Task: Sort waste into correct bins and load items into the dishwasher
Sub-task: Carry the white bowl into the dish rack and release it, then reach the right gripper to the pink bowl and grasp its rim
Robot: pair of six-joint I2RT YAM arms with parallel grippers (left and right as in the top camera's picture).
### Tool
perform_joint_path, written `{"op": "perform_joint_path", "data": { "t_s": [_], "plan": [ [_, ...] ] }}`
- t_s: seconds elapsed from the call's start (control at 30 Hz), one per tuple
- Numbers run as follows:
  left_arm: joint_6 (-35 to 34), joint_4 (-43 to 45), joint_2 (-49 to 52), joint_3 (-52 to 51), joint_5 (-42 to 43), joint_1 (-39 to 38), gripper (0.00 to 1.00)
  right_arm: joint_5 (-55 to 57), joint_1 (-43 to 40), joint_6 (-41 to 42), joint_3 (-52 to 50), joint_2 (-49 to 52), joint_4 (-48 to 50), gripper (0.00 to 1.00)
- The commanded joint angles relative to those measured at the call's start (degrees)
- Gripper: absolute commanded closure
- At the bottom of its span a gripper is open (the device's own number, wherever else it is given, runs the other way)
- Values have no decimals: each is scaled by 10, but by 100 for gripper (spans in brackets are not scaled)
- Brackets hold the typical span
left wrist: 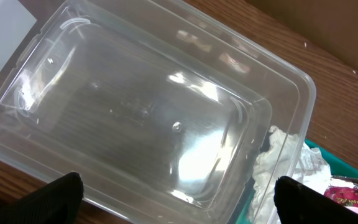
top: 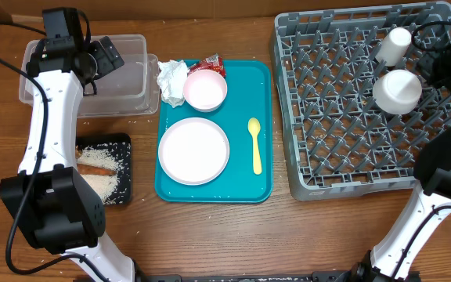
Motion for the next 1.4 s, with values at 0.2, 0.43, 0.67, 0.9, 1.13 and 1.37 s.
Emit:
{"op": "perform_joint_path", "data": {
  "t_s": [0.2, 0.43, 0.67, 0.9, 1.13, 1.37],
  "plan": [
    [-4, 2, -2, 7, 0, 0, 0, -264, 54, -92, 92, -60, -59, 82],
    [-4, 2, -2, 7, 0, 0, 0, -339, 227, -158, 92, -54, -44, 15],
    [-4, 2, -2, 7, 0, 0, 0, -204, 428, -110, 91, 10, 78, 14],
    [-4, 2, -2, 7, 0, 0, 0, -86, 561, -111, 91, 89, 157, 22],
    [-4, 2, -2, 7, 0, 0, 0, -11, 628, -151, 91, 153, 196, 29],
    [-4, 2, -2, 7, 0, 0, 0, 44, 631, -158, 91, 175, 215, 37]
  ]
}}
